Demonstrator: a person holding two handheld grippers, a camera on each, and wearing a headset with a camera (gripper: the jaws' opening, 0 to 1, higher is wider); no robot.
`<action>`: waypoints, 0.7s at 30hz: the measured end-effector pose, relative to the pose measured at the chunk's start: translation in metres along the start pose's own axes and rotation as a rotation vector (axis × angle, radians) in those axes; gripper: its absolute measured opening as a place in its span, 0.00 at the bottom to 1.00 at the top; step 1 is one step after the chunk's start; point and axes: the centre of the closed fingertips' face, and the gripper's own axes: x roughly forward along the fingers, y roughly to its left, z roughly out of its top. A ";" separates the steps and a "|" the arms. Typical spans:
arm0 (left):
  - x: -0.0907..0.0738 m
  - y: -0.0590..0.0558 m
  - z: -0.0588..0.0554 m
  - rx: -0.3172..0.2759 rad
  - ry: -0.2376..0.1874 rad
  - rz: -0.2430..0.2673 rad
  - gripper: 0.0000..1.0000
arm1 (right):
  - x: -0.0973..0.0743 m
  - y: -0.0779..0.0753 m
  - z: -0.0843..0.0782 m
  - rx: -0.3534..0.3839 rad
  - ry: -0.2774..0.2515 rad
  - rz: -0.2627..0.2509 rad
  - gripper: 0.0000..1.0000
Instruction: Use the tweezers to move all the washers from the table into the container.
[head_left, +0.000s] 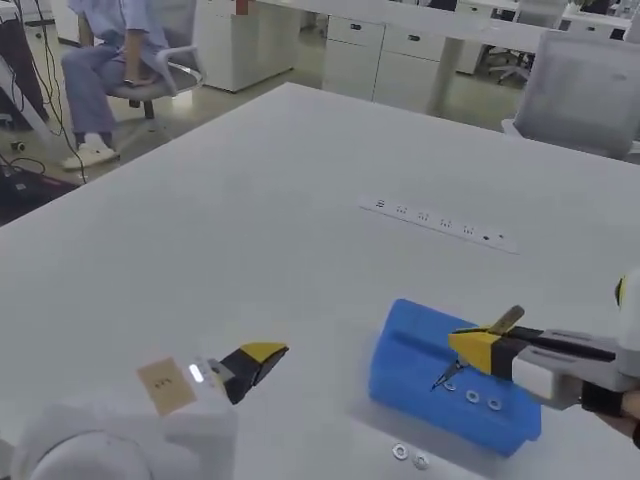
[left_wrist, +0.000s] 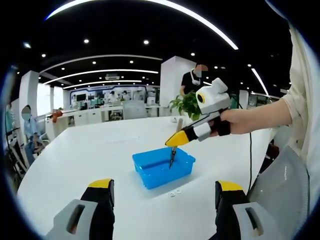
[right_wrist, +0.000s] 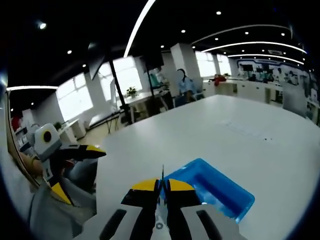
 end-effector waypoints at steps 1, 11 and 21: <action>0.000 0.000 0.000 0.000 0.001 0.000 0.84 | 0.002 0.001 -0.004 0.009 0.008 0.006 0.03; 0.000 -0.001 0.000 0.000 0.002 -0.003 0.84 | 0.010 0.001 -0.038 0.068 0.071 0.012 0.03; 0.000 -0.002 -0.001 0.001 0.005 -0.005 0.84 | 0.014 0.003 -0.057 0.087 0.118 0.021 0.03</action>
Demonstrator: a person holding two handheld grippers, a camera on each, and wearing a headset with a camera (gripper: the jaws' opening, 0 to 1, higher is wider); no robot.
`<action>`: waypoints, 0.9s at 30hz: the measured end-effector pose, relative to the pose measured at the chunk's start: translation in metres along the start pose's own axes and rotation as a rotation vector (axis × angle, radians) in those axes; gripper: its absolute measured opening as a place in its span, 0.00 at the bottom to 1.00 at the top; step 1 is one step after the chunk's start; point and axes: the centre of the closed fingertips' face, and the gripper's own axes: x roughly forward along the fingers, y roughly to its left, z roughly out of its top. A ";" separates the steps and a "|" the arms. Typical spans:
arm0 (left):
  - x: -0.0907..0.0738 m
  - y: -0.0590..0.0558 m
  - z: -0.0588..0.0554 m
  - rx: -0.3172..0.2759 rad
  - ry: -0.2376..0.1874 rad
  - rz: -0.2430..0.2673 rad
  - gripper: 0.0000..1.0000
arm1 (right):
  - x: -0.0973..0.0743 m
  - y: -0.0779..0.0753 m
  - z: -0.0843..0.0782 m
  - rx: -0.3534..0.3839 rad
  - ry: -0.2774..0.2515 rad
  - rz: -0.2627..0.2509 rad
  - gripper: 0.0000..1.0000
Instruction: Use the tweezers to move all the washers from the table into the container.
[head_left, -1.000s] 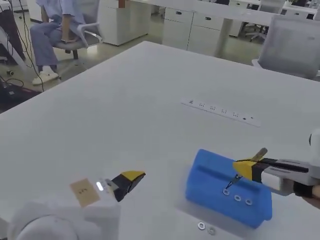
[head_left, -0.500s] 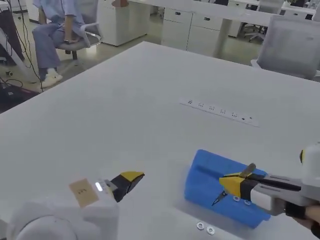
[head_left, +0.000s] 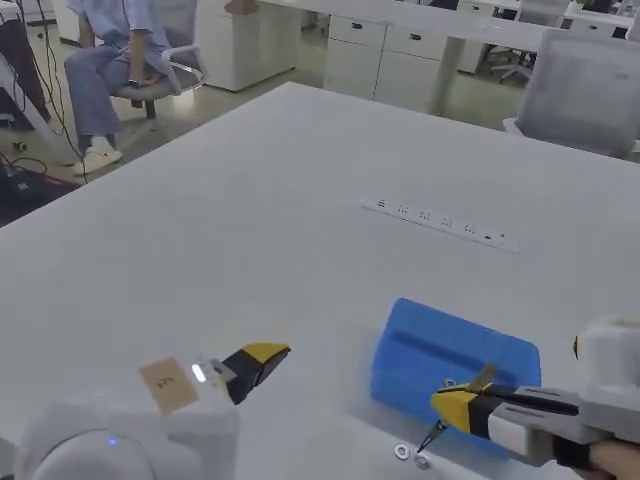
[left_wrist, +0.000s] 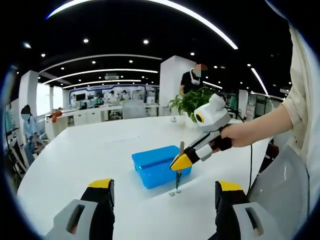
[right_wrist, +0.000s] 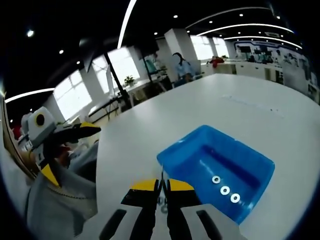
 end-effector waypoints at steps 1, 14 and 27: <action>0.000 0.000 0.000 0.001 0.001 0.001 0.84 | 0.000 -0.001 -0.001 -0.002 0.004 0.000 0.03; 0.000 0.001 -0.001 -0.002 0.006 0.000 0.84 | 0.004 0.003 -0.010 -0.095 0.052 0.008 0.03; 0.000 0.000 -0.001 0.002 0.007 -0.002 0.84 | 0.006 0.023 -0.019 -0.360 0.108 0.026 0.02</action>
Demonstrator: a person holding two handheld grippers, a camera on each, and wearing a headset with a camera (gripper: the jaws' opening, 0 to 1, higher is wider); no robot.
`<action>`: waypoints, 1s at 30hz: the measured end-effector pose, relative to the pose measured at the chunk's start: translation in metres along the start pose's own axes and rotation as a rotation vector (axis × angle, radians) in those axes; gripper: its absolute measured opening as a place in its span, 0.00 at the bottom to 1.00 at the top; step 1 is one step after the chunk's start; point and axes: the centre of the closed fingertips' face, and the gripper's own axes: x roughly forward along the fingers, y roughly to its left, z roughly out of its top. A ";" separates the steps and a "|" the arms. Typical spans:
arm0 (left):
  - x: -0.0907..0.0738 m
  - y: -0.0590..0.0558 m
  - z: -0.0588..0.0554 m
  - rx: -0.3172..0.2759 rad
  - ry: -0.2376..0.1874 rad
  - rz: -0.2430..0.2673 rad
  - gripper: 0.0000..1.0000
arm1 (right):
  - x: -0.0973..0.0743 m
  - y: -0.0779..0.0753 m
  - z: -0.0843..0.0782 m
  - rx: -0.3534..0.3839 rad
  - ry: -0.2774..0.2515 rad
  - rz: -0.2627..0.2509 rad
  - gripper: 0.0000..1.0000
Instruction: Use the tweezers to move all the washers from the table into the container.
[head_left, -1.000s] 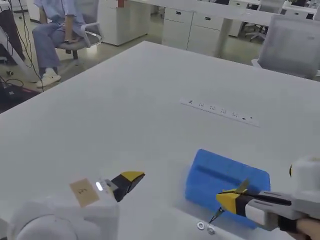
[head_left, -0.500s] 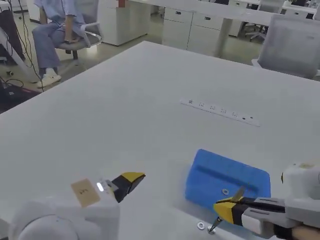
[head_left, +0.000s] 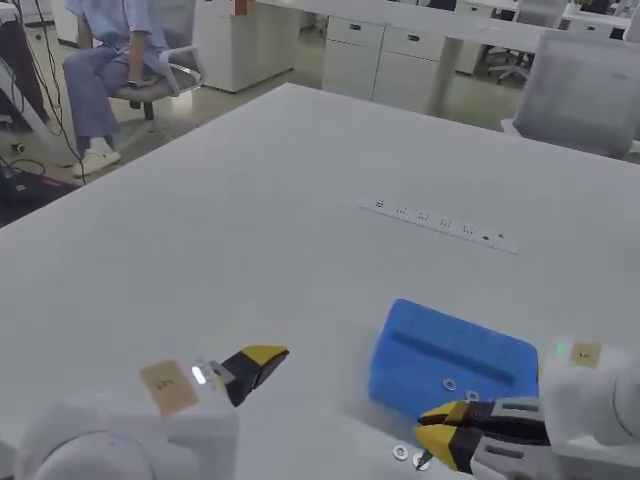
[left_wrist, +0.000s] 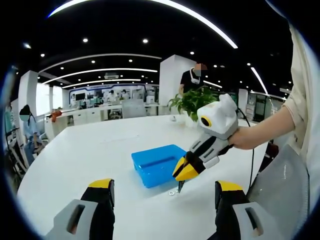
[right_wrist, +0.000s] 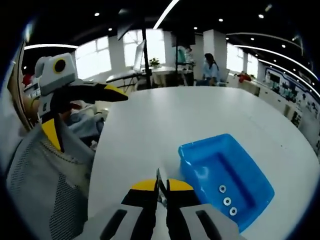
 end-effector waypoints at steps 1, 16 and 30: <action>0.000 0.000 0.000 0.000 0.000 0.000 0.84 | 0.000 -0.001 0.000 -0.005 -0.002 -0.006 0.02; 0.000 0.000 0.000 0.000 0.001 -0.003 0.84 | -0.026 -0.020 0.039 0.162 -0.169 -0.028 0.02; 0.000 -0.002 0.000 0.002 0.002 -0.008 0.84 | -0.032 -0.045 0.068 0.222 -0.229 -0.035 0.02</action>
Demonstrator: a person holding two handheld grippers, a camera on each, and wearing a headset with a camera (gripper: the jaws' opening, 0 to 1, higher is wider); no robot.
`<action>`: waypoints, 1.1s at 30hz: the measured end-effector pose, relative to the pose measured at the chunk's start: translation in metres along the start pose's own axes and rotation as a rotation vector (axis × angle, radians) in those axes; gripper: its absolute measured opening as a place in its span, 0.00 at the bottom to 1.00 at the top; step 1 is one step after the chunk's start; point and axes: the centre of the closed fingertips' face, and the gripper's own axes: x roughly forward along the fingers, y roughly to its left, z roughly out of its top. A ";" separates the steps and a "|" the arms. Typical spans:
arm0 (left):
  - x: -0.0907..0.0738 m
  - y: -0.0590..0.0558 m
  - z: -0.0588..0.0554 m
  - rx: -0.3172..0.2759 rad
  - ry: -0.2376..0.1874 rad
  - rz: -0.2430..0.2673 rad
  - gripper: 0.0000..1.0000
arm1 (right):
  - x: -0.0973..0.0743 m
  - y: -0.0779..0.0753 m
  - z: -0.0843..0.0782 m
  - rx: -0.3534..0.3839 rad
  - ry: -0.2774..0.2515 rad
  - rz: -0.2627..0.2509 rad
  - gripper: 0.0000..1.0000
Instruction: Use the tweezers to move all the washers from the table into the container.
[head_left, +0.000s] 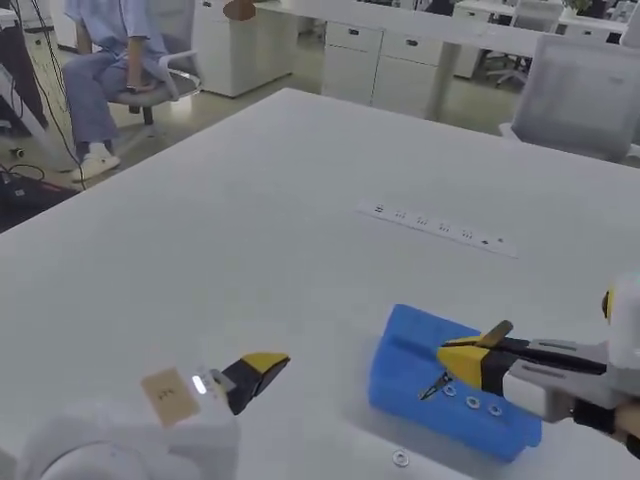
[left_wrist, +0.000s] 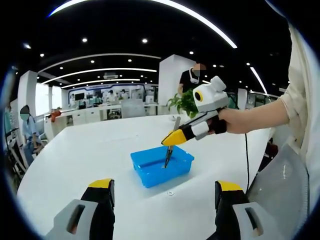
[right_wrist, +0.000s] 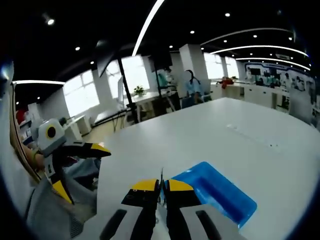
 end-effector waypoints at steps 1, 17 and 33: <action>0.000 0.000 0.000 0.001 0.002 -0.001 0.84 | 0.001 -0.002 0.001 0.007 -0.001 -0.002 0.02; 0.001 0.001 0.000 -0.001 0.001 0.002 0.83 | 0.019 -0.056 -0.010 0.213 0.027 -0.075 0.02; 0.000 0.002 0.000 -0.007 -0.001 0.009 0.83 | 0.037 -0.070 -0.033 0.115 0.157 -0.109 0.02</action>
